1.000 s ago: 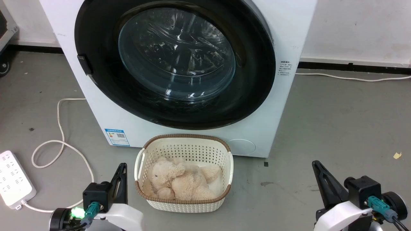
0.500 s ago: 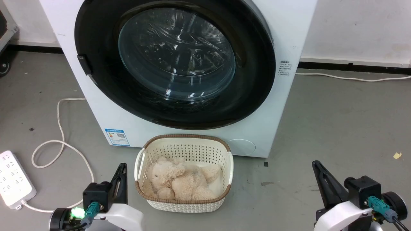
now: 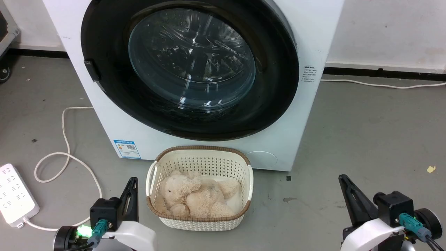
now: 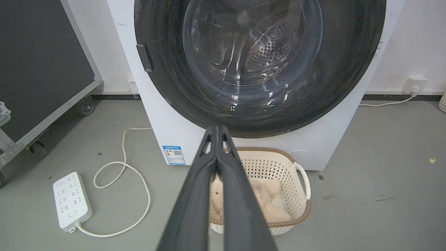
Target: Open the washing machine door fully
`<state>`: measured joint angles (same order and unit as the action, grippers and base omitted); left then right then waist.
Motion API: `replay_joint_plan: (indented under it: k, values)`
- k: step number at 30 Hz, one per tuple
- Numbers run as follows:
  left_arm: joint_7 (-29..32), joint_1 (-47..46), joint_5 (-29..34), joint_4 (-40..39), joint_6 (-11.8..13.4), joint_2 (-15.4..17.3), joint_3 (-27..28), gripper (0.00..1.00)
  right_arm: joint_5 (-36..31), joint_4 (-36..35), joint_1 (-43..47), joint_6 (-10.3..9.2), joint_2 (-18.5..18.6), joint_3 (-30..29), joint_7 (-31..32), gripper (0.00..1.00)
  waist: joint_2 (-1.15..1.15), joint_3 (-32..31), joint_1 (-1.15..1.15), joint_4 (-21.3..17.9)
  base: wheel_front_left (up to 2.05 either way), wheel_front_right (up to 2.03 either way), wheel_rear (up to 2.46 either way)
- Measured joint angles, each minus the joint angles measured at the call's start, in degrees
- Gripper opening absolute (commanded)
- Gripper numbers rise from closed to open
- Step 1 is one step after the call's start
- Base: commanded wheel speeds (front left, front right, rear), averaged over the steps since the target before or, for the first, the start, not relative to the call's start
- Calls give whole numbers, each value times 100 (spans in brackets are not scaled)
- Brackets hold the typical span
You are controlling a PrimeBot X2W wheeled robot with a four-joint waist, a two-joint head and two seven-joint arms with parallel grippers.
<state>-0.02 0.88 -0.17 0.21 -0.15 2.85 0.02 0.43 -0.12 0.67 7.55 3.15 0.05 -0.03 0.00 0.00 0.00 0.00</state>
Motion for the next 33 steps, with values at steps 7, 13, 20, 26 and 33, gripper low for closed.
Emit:
replay_joint_plan:
  k: [7, 13, 20, 26, 33]
  values:
    - [0, 0, 0, 0, 0, 0, -1, 0, 0, 0, 0, 1, 0, 0, 0, 0, 0, 0, 0, 0, 0, 0, 0]
    - [0, 0, 0, 0, 0, 0, 0, 0, 0, 0, 0, 1, 0, -1, 0, 0, 0, 0, 0, 0, 0, 0, 0]
    - [0, 0, 0, 0, 0, 0, 0, 0, 0, 0, 0, 0, 0, 0, 0, 0, 0, 0, 0, 0, 0, 0, 0]
    - [0, 0, 0, 0, 0, 0, -3, 0, 0, 0, 0, 1, 0, -2, 0, 0, 0, 0, 0, 0, 0, 0, 0]
    - [0, 0, 0, 0, 0, 0, -2, 0, 0, 0, 0, 1, 0, -2, 0, 0, 0, 0, 0, 0, 0, 0, 0]
